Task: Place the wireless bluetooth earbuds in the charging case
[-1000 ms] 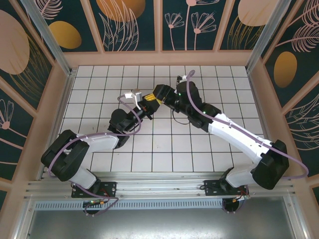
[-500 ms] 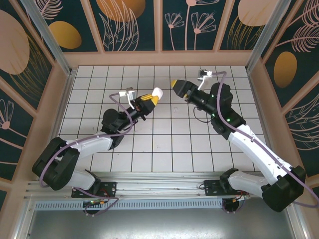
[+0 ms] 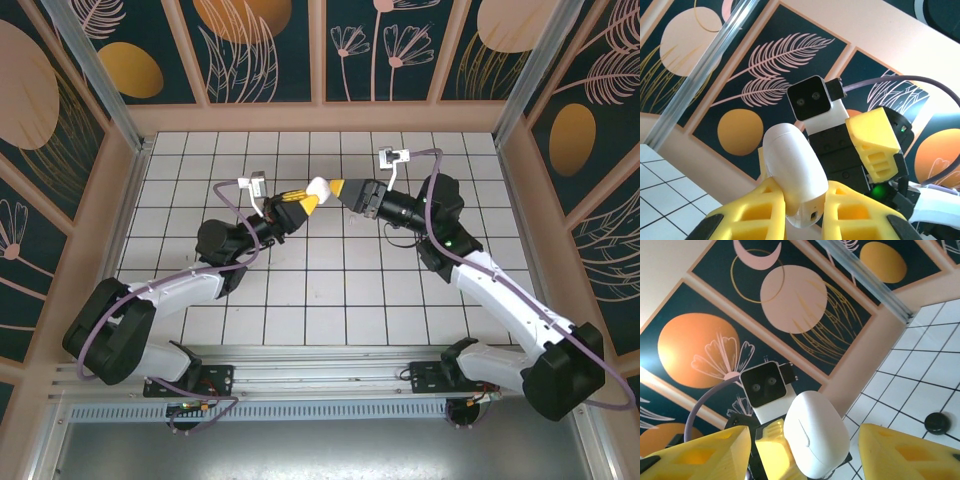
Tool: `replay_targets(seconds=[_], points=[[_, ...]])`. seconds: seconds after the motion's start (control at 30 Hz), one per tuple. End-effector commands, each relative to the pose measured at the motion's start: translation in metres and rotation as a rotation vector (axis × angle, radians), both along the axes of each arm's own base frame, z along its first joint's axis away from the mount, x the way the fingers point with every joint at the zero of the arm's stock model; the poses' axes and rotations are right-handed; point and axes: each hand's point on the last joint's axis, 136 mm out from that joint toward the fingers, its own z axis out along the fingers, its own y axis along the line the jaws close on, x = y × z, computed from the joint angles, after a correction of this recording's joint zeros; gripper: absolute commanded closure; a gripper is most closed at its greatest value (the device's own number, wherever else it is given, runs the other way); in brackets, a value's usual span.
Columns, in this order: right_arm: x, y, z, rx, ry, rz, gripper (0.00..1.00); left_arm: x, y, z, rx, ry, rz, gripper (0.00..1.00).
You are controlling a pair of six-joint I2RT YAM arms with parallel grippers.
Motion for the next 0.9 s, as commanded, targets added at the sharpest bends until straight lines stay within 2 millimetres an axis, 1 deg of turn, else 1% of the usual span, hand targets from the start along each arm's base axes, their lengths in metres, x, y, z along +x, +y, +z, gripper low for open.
replay_targets(seconds=[0.0,0.13,0.3,0.47,0.63,0.77,0.87], points=[[-0.013,0.005,0.014,0.043,-0.081,0.078,0.42,-0.015,0.007,0.029,-0.081,-0.074,-0.050,0.98],[-0.015,0.010,0.010,0.025,-0.084,0.097,0.43,-0.018,0.005,0.034,-0.091,-0.083,-0.082,0.98],[-0.019,0.015,0.009,0.024,-0.085,0.133,0.53,-0.019,0.004,0.039,-0.091,-0.093,-0.095,0.98],[-0.027,0.020,0.014,0.032,-0.111,0.181,0.57,-0.020,0.002,0.039,-0.090,-0.089,-0.114,0.98],[-0.028,0.020,0.014,0.022,-0.127,0.184,0.70,-0.021,-0.001,0.036,-0.089,-0.076,-0.145,0.98],[-0.032,0.019,0.011,-0.012,-0.162,0.189,0.82,-0.024,-0.003,0.030,-0.071,-0.066,-0.165,0.92],[-0.035,0.017,0.006,-0.054,-0.184,0.188,0.87,-0.027,-0.002,0.025,-0.048,-0.069,-0.161,0.86]])
